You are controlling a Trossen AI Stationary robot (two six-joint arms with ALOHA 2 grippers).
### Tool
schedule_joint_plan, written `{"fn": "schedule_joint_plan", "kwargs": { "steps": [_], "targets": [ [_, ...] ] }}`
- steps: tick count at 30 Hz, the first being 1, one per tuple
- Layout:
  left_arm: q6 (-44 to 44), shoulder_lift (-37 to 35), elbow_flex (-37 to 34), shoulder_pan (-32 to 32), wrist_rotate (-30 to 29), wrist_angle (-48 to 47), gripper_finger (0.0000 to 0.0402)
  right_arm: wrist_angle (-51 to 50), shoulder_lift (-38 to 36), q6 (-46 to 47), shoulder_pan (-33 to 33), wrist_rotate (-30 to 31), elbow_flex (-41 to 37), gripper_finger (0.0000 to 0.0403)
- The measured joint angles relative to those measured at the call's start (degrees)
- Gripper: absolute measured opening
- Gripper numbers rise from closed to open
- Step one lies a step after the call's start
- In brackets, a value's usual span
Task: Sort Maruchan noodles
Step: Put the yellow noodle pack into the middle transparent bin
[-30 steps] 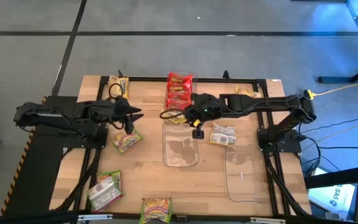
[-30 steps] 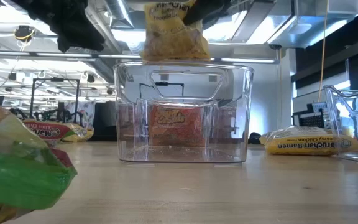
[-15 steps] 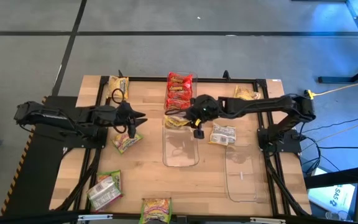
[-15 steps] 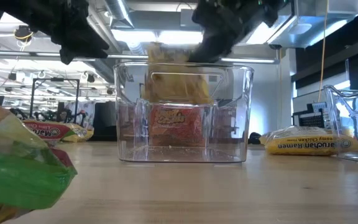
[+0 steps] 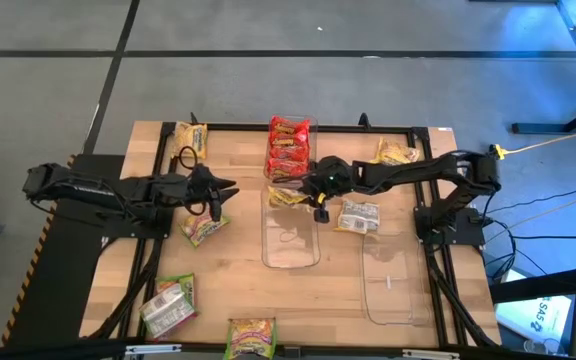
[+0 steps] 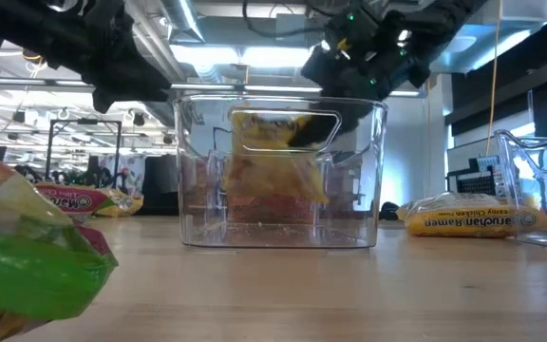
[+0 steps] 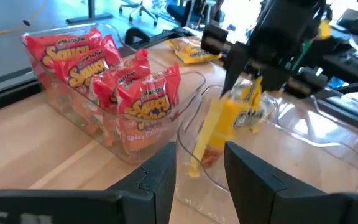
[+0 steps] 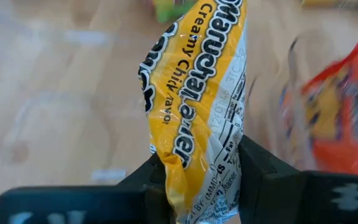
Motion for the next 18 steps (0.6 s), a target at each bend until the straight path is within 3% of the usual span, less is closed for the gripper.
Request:
{"fn": "schedule_joint_plan", "kwargs": {
  "steps": [13,18],
  "targets": [
    [-1.1,0.0,-1.2,0.0,0.1,2.7,0.0128,2.0,4.7,0.3,0.0,0.2,-0.1,0.0090],
    [-1.1,0.0,-1.2,0.0,0.6,2.6,0.0128,1.6,4.7,0.5,0.0,2.3,-0.1,0.0123]
  ]
}}
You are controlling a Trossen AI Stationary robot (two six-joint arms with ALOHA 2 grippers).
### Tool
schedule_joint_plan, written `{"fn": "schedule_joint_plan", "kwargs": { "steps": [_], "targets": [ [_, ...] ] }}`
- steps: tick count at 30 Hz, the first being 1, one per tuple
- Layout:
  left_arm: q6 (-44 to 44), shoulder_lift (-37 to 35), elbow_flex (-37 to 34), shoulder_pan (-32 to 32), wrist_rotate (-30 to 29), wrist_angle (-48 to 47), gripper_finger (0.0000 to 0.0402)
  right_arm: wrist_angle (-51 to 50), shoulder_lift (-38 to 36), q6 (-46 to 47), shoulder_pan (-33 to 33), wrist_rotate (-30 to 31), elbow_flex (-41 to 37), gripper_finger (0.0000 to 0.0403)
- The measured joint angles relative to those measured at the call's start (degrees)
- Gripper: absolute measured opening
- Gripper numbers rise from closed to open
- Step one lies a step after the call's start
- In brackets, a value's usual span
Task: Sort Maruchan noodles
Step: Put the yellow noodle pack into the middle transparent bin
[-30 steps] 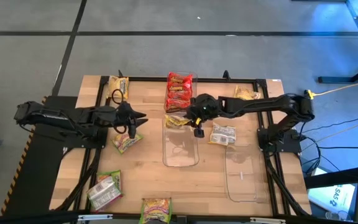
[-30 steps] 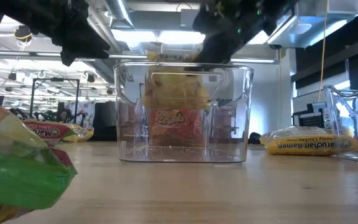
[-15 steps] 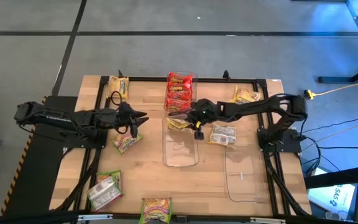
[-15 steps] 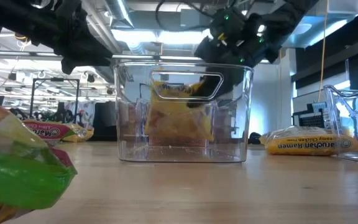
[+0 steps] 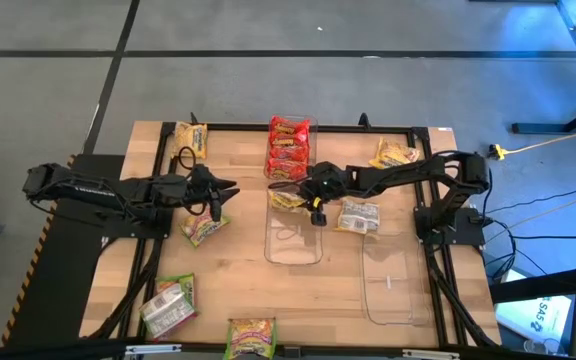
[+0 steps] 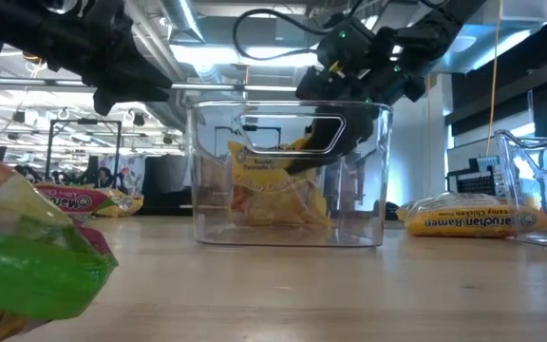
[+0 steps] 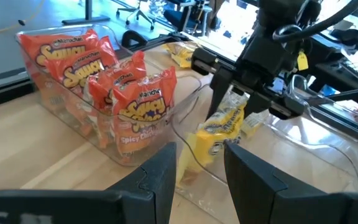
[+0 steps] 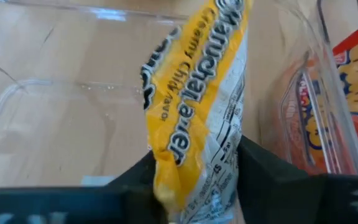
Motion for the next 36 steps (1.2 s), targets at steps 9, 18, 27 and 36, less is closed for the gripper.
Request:
{"fn": "schedule_joint_plan", "kwargs": {
  "steps": [9,18,27,36],
  "targets": [
    [-1.7,0.0,0.0,0.0,4.9,-0.1,0.0128,-10.1,-0.2,2.4,0.1,9.0,5.2,0.0229],
    [-1.5,0.0,0.0,-0.1,5.5,-0.1,0.0128,-21.7,-0.3,3.2,0.1,9.6,10.7,0.0246],
    [-1.5,0.0,0.0,-2.3,5.6,-0.1,0.0128,-37.0,-0.3,3.2,0.1,9.3,19.6,0.0241],
    [-1.2,0.0,0.0,-3.0,4.9,-0.1,0.0128,-45.2,-7.7,5.7,0.0,4.5,20.8,0.0241]
  ]
}}
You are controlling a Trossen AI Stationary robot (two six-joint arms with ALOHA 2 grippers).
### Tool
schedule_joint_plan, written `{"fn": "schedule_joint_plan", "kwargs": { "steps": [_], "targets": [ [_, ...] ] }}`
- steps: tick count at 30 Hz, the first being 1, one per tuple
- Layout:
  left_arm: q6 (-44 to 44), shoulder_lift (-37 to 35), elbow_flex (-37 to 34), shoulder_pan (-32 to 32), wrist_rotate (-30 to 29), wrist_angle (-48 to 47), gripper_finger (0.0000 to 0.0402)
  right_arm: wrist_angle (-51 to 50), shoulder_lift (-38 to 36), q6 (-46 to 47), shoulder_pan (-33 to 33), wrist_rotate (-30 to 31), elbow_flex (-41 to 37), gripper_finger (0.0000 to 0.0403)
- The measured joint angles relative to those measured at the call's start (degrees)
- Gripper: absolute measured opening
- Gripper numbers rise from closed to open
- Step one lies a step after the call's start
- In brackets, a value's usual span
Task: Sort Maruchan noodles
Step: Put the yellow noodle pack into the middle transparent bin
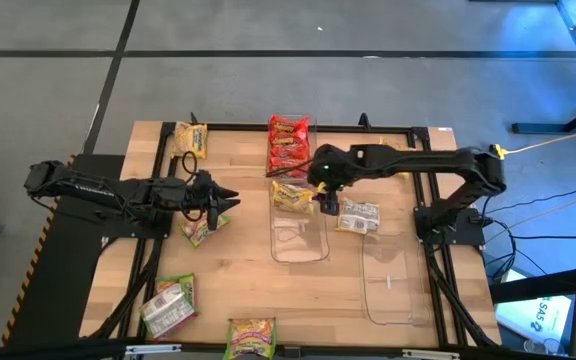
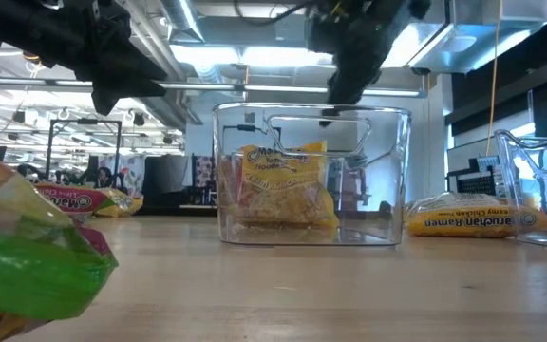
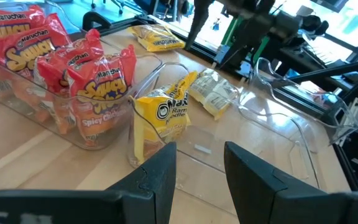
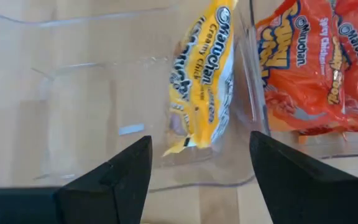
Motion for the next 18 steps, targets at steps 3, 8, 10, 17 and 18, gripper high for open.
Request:
{"fn": "schedule_joint_plan", "kwargs": {
  "steps": [3,8,10,17,18],
  "targets": [
    [1.2,0.0,0.0,0.0,0.0,0.0,0.0128,-0.4,-3.7,0.0,0.0,-1.7,-2.3,0.0241],
    [1.3,0.5,0.0,0.0,-1.1,-0.1,0.0128,-0.2,-11.0,1.6,-0.3,-1.9,-7.7,0.0241],
    [1.3,0.8,0.0,0.0,-1.5,0.0,0.0128,-0.2,-14.4,2.5,-1.2,-2.2,-11.0,0.0241],
    [1.3,3.6,0.0,0.0,-3.8,0.1,0.0128,1.7,-24.4,5.9,-10.8,-5.4,-24.3,0.0241],
    [1.2,4.1,0.0,0.0,-4.2,0.1,0.0128,1.8,-25.3,6.3,-12.6,-7.0,-25.8,0.0241]
  ]
}}
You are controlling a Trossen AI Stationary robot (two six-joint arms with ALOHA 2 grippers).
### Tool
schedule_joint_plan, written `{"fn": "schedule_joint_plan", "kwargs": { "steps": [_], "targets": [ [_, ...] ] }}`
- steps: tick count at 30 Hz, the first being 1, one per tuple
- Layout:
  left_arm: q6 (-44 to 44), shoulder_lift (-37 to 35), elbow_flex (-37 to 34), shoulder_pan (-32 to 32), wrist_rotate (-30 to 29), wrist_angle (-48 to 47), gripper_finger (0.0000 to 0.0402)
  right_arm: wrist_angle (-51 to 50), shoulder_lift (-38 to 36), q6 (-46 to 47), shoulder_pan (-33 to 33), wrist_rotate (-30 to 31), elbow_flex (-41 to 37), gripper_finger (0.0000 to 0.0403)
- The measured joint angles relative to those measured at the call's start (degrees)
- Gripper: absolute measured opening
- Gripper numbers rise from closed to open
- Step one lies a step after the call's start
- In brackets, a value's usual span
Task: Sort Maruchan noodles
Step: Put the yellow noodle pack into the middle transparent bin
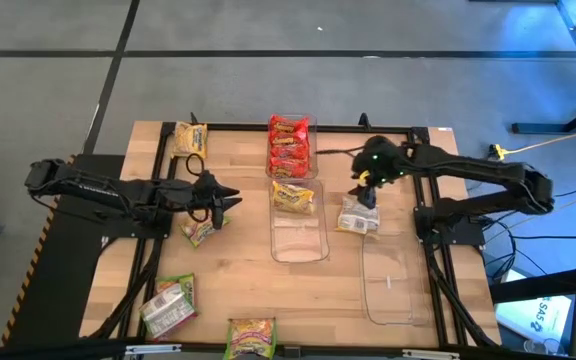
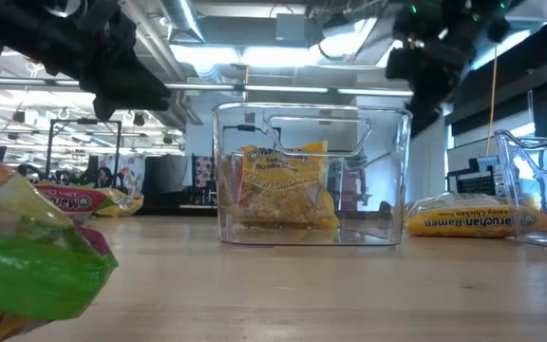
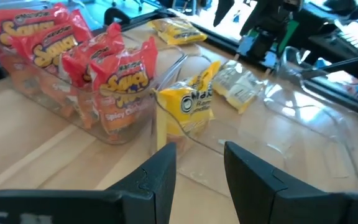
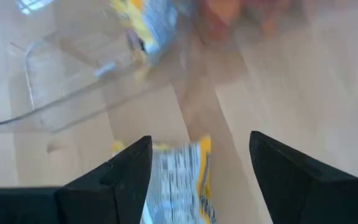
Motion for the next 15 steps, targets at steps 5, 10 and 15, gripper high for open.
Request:
{"fn": "schedule_joint_plan", "kwargs": {
  "steps": [5,10,15],
  "targets": [
    [-1.7,2.7,0.0,0.0,-0.3,0.1,0.0128,0.3,-0.5,2.9,-6.8,-6.6,-5.1,0.0241],
    [-3.0,4.7,0.0,0.0,0.3,0.0,0.0128,0.5,0.4,5.4,-7.2,-8.2,-6.5,0.0247],
    [-3.0,5.5,0.0,0.0,1.8,0.2,0.0128,0.1,0.9,8.5,-7.2,-9.5,-8.0,0.0302]
  ]
}}
